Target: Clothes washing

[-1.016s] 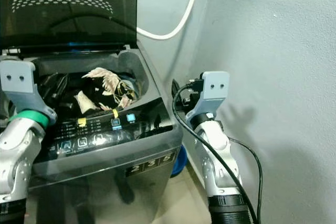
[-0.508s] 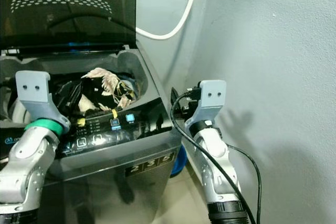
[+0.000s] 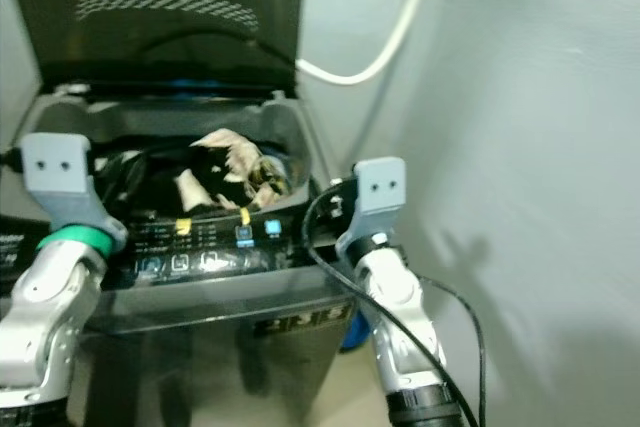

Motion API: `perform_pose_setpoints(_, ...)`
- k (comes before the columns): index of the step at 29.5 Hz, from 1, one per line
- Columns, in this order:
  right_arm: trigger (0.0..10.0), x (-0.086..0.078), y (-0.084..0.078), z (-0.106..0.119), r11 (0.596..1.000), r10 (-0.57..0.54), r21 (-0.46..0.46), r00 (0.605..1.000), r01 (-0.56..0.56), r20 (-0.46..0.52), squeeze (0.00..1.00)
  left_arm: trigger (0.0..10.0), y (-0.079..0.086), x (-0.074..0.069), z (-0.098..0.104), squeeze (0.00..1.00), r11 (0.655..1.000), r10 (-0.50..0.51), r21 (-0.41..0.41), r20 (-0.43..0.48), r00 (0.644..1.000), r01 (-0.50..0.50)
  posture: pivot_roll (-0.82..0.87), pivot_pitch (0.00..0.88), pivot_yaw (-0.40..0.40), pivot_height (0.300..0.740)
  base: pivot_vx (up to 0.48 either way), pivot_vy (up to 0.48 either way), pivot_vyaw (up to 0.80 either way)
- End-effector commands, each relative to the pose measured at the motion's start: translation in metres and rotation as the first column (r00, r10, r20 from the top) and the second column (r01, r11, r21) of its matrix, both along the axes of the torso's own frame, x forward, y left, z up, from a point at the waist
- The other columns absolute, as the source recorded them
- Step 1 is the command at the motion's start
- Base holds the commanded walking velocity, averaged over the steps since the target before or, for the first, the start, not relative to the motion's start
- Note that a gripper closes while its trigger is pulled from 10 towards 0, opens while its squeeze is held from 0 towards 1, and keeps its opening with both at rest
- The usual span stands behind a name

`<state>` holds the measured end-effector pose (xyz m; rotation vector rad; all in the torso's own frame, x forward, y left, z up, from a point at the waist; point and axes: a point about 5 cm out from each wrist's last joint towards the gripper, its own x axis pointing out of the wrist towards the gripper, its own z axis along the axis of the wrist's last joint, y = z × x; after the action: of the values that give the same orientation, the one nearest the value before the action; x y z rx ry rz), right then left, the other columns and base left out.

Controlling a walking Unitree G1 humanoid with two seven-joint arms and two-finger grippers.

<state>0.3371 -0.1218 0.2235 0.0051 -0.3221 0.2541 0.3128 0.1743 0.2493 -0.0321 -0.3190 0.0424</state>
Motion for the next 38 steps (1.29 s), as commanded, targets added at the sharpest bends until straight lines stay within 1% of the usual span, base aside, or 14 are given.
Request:
perform_pose_setpoints(1,10.0,0.0,-0.005,-0.002,1.0,-0.017,-0.005,1.0,0.017,-0.002,0.0,10.0,-0.007,-0.002,0.004,0.0,1.0,-0.025,0.002,0.018,1.0,0.025,0.0,0.062,-0.023,0.74,0.0,-0.48,0.8)
perform_pose_setpoints(7,10.0,0.001,-0.003,-0.001,1.0,-0.009,-0.016,1.0,0.009,0.008,0.0,10.0,-0.007,-0.002,0.005,0.0,1.0,-0.015,0.003,0.022,1.0,0.015,0.01,0.066,-0.027,0.74,0.0,-0.48,0.8)
perform_pose_setpoints(9,10.0,0.0,0.0,-0.002,0.999,0.026,0.041,1.0,-0.026,-0.004,0.0,10.0,-0.006,-0.003,0.005,0.0,1.0,-0.007,-0.017,0.022,1.0,0.007,0.0,0.07,-0.031,0.74,0.0,-0.48,0.0)
perform_pose_setpoints(10,10.0,-0.001,0.001,-0.002,0.999,0.029,0.036,1.0,-0.029,0.001,0.0,10.0,-0.006,-0.004,0.005,0.0,0.997,-0.022,-0.079,0.02,1.0,0.023,0.0,0.07,-0.031,0.74,0.0,0.0,0.0)
perform_pose_setpoints(11,10.0,-0.001,0.001,-0.002,0.999,0.029,0.036,1.0,-0.029,0.001,0.0,10.0,-0.006,-0.004,0.005,0.0,0.997,-0.022,-0.079,0.02,1.0,0.023,0.0,0.07,-0.031,0.74,0.0,0.0,0.0)
perform_pose_setpoints(13,10.0,-0.001,0.001,-0.001,0.999,0.027,0.017,1.0,-0.027,0.009,0.0,10.0,-0.006,-0.005,0.005,0.0,0.988,-0.042,-0.15,0.02,0.999,0.044,0.0,0.07,-0.031,0.74,0.0,0.0,0.0)
perform_pose_setpoints(14,10.0,-0.001,0.001,-0.001,0.999,0.027,0.017,1.0,-0.027,0.009,0.0,10.0,-0.006,-0.005,0.005,0.0,0.988,-0.042,-0.15,0.02,0.999,0.044,0.0,0.07,-0.031,0.74,0.0,0.0,0.0)
perform_pose_setpoints(15,10.0,-0.001,0.001,-0.001,1.0,0.028,0.014,1.0,-0.028,0.011,0.0,10.0,-0.006,-0.006,0.007,0.0,0.992,-0.043,-0.116,0.032,0.999,0.046,0.01,0.073,-0.037,0.74,0.0,0.48,0.0)
perform_pose_setpoints(17,10.0,-0.001,0.001,-0.001,0.999,0.033,0.017,0.999,-0.033,0.01,0.0,10.0,-0.007,-0.007,0.009,0.0,0.993,-0.042,-0.106,0.04,0.998,0.046,0.01,0.073,-0.039,0.74,0.0,0.48,0.0)
perform_pose_setpoints(18,10.0,-0.001,0.001,-0.001,0.999,0.037,0.018,0.999,-0.038,0.01,0.0,10.0,-0.007,-0.008,0.011,0.0,0.995,-0.042,-0.085,0.051,0.998,0.046,0.01,0.073,-0.039,0.74,0.0,0.48,0.0)
perform_pose_setpoints(24,10.0,-0.001,0.002,-0.001,0.999,0.046,0.021,0.999,-0.046,0.011,0.0,10.0,-0.008,-0.01,0.014,0.0,0.996,-0.047,-0.074,0.068,0.997,0.053,0.01,0.074,-0.039,0.74,0.0,0.48,0.0)
perform_pose_setpoints(28,10.0,-0.002,0.003,-0.002,0.998,0.055,0.026,0.998,-0.055,0.011,0.0,10.0,-0.008,-0.013,0.012,0.0,0.997,-0.055,-0.049,0.077,0.996,0.059,0.01,0.074,-0.04,0.74,0.0,0.0,0.0)
perform_pose_setpoints(35,10.0,-0.002,0.005,-0.003,0.997,0.074,0.032,0.997,-0.074,0.001,0.0,10.0,-0.005,-0.015,0.011,0.0,0.997,-0.036,-0.065,0.086,0.996,0.042,0.01,0.073,-0.04,0.74,0.0,0.0,0.0)
perform_pose_setpoints(38,10.0,-0.002,0.006,-0.003,0.996,0.079,0.035,0.997,-0.079,-0.002,0.0,10.0,-0.006,-0.013,0.009,0.0,0.997,-0.05,-0.063,0.059,0.997,0.054,0.01,0.073,-0.04,0.74,0.0,0.0,0.0)
